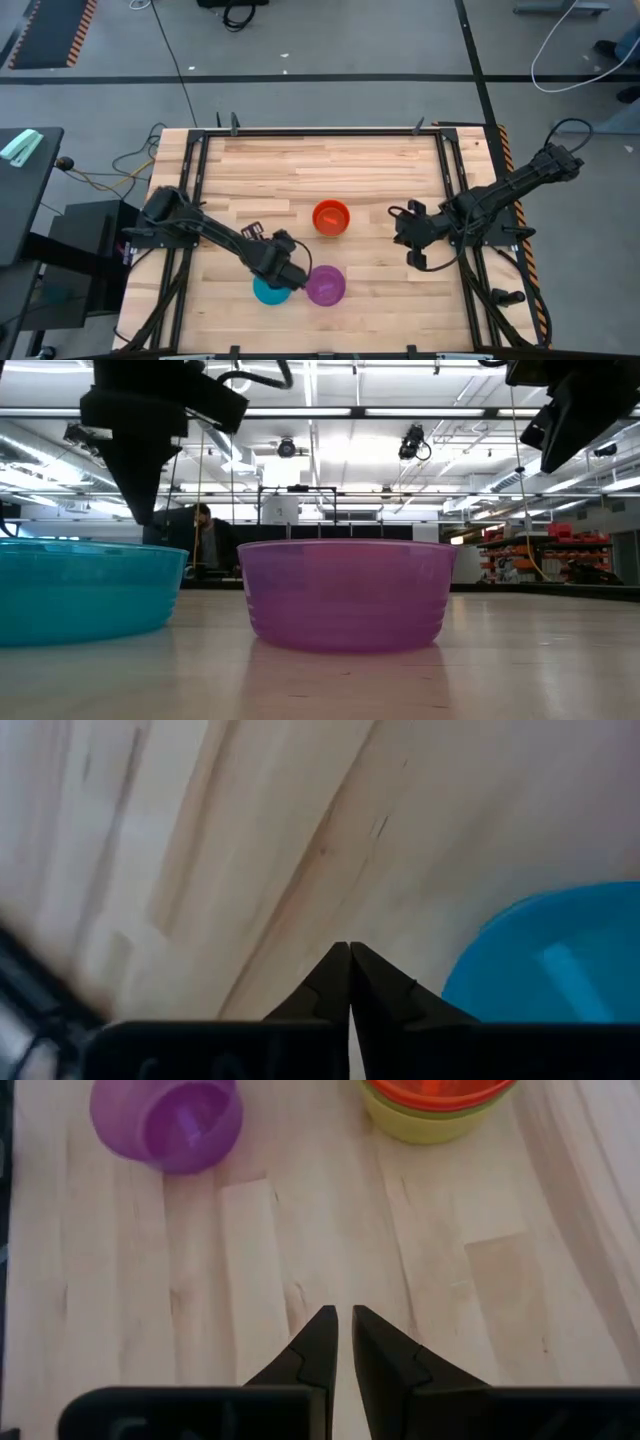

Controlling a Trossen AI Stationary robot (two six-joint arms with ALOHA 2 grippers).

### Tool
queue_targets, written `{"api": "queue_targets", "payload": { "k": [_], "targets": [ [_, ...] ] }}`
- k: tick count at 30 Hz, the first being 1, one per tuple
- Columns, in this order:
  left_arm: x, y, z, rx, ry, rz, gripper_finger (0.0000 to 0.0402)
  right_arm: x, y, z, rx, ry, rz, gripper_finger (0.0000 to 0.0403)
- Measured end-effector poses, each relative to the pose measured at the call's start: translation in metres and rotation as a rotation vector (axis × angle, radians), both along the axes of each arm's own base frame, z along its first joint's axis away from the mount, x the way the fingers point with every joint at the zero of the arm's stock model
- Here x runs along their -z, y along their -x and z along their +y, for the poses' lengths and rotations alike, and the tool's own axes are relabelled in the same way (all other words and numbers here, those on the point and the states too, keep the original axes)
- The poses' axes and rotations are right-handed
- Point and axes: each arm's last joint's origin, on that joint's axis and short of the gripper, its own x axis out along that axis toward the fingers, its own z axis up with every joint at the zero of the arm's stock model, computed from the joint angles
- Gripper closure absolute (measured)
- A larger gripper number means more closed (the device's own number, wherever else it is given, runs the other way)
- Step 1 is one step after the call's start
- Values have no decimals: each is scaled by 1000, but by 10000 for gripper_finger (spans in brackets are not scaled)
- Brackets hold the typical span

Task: Nest bowls inside each other

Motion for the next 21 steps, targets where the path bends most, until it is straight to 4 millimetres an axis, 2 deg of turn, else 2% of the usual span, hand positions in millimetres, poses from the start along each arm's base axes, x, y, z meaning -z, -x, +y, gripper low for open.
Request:
{"api": "queue_targets", "payload": {
  "k": [5,11,15,21],
  "targets": [
    [-11,15,13,-62,74,-183,396,0,2,5,-31,0,-2,359],
    [-11,33,23,-138,222,-358,372,0,5,11,-68,4,-2,359],
    [-6,35,20,-160,343,-371,365,0,5,12,-79,7,-2,359],
    [-5,36,19,-195,410,-339,373,0,5,12,-94,16,-3,359]
  ]
}}
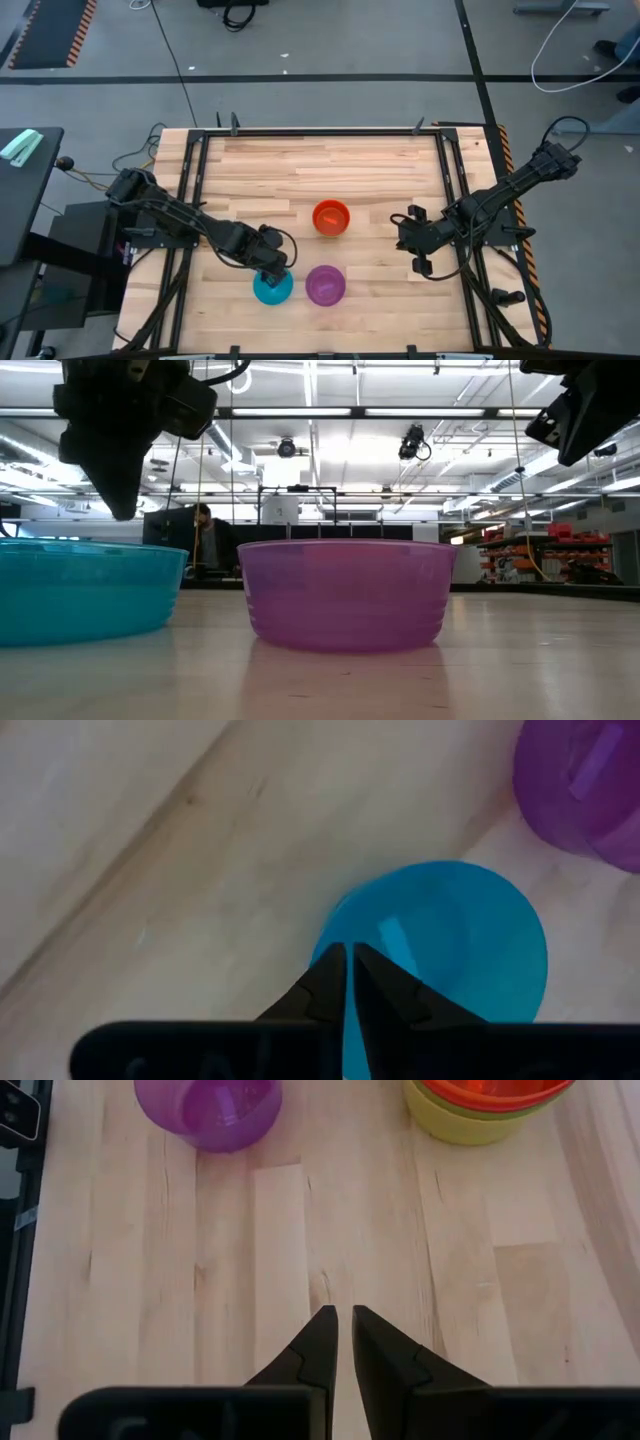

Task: Nest bowls inside each other

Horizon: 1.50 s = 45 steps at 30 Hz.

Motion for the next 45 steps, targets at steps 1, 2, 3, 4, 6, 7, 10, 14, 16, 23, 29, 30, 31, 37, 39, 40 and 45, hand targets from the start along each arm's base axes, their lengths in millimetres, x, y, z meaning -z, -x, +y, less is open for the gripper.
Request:
{"api": "queue_targets", "payload": {
  "k": [1,2,3,4,6,7,10,14,16,23,29,30,31,37,39,40,45],
  "targets": [
    [0,0,0,1,7,4,376,0,0,0,0,0,0,359],
    [0,0,0,-1,10,8,378,0,0,0,0,0,0,359],
    [0,1,0,-4,12,9,380,0,0,0,0,0,0,359],
    [0,0,0,-11,14,9,381,0,0,0,0,0,0,359],
    [0,1,0,-19,17,10,383,0,0,0,0,0,0,359],
    [0,1,0,-22,17,10,383,0,0,0,0,0,0,359],
    [0,1,0,-28,18,11,378,0,0,0,0,-1,-1,359],
    [4,-1,0,-45,14,30,365,0,0,0,0,-1,-2,359],
    [7,-2,0,-47,12,38,358,0,0,0,0,-1,-2,359],
    [8,-2,0,-51,13,43,341,0,0,0,0,-1,-2,359],
    [16,-5,-2,-46,30,82,343,0,0,0,0,-2,-3,359],
    [18,-5,-3,-45,31,84,343,0,0,0,0,-2,-4,359],
    [20,-6,-3,-43,36,96,344,0,0,0,0,-2,-3,359],
    [28,-7,-4,-40,42,144,337,0,0,0,0,-2,-3,359],
    [29,-8,-3,-43,40,148,335,0,0,0,0,-2,-4,359],
    [29,-7,-3,-44,39,152,334,0,0,0,0,-2,-4,359],
    [30,-8,-1,-50,39,152,336,0,-1,0,-3,-3,-10,359]
  ]
}}
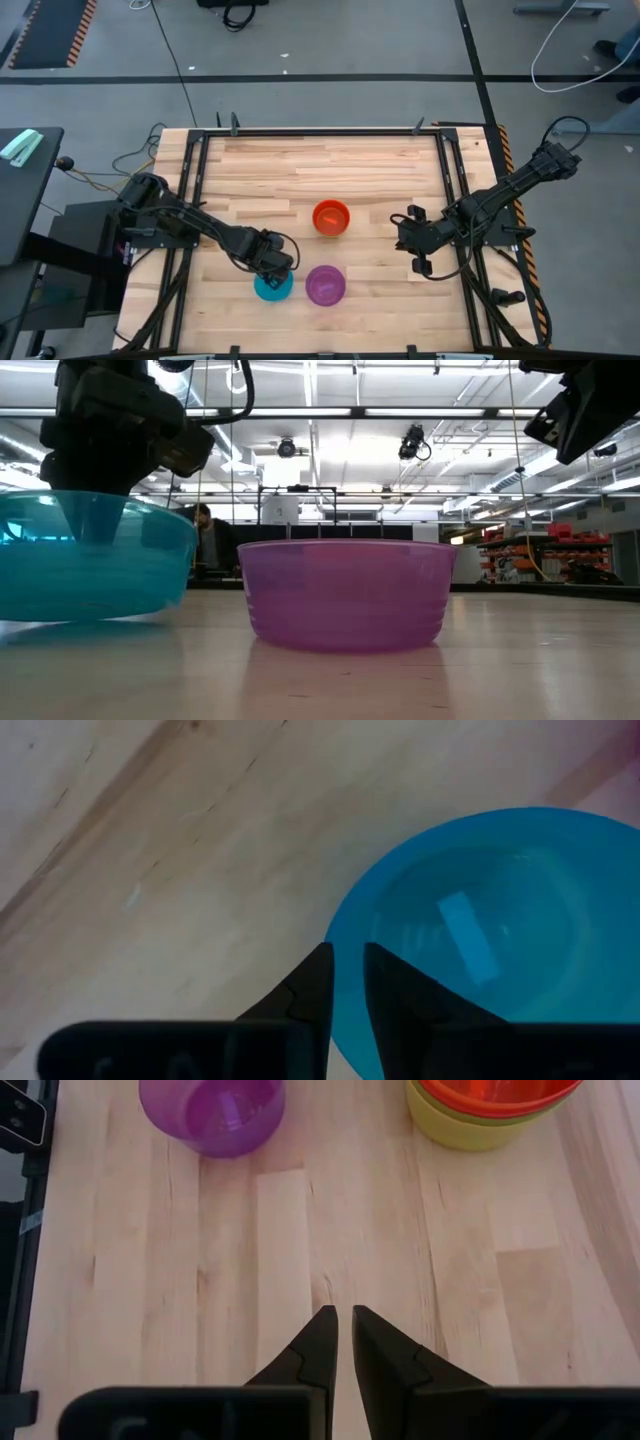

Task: Nest bowls inside each other

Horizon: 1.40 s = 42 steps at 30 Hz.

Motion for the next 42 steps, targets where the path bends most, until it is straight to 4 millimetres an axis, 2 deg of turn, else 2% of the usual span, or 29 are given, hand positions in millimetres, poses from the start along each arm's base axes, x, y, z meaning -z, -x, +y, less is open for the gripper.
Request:
{"api": "queue_targets", "payload": {
  "k": [22,34,42],
  "targets": [
    [-2,0,2,16,19,6,333,-1,-1,0,-22,9,-11,359],
    [-1,-4,15,8,39,21,335,-1,-1,0,-24,11,-12,359],
    [-18,0,19,15,54,-38,326,-1,-1,0,-32,31,-23,359]
  ]
}}
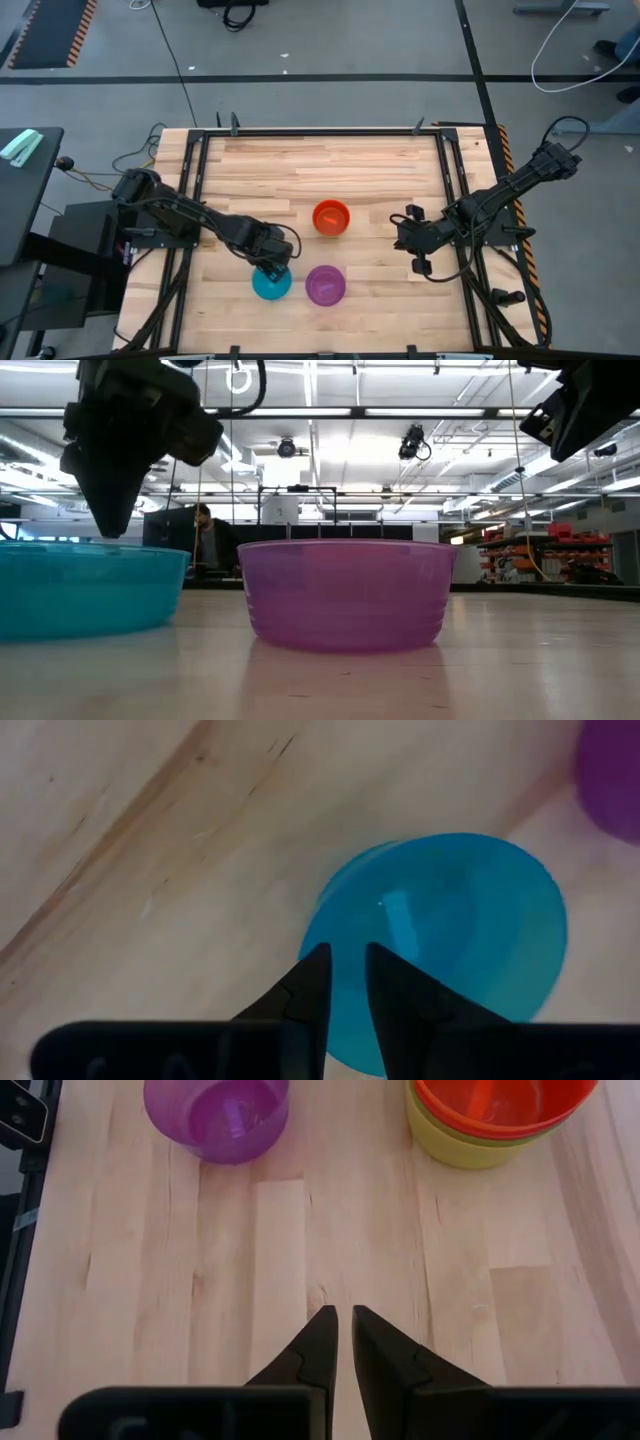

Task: Nest bowls inside each other

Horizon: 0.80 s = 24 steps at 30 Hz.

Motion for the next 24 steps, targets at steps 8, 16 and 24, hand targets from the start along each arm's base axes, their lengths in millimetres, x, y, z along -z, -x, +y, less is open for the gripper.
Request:
{"api": "queue_targets", "payload": {
  "k": [8,16,24],
  "targets": [
    [2,1,4,-22,-15,31,336,0,0,0,-3,1,-3,359],
    [3,1,6,-37,-32,45,340,-1,-1,0,1,-4,-7,359],
    [16,-3,4,-26,-17,94,349,-1,-1,0,3,-6,-9,359]
  ]
}}
